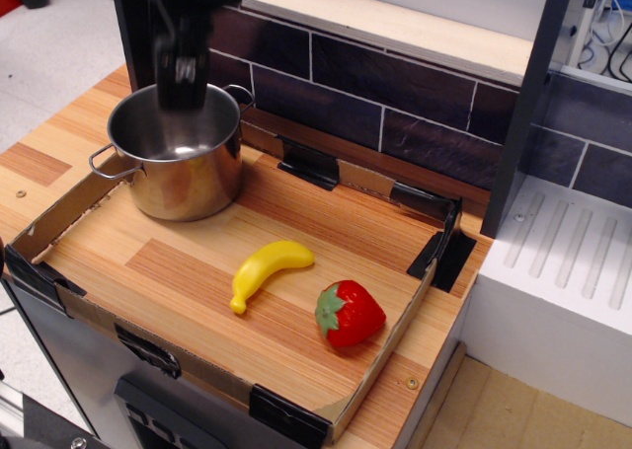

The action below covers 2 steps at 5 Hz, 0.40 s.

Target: Upright metal pot

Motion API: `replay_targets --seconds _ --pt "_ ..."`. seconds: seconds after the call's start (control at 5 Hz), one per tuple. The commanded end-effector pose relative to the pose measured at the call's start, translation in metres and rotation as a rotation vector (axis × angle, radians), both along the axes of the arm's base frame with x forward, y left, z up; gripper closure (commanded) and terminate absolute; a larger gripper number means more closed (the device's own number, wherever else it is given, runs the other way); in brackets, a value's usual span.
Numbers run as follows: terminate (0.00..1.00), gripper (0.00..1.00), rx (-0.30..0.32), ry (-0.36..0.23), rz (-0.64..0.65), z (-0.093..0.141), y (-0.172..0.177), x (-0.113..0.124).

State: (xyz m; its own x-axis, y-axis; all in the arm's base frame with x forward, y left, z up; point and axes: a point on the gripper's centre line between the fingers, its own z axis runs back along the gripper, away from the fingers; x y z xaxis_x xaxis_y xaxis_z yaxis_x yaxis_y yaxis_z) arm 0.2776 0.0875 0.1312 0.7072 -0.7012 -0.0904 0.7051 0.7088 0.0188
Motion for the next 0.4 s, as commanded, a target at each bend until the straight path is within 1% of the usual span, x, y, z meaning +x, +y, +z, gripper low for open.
replay_targets --seconds 0.0,0.2 --pt "0.0 0.0 -0.028 -0.163 0.042 0.0583 0.0049 0.0213" --pt "1.0 0.0 -0.028 -0.163 0.042 0.0583 0.0049 0.0213"
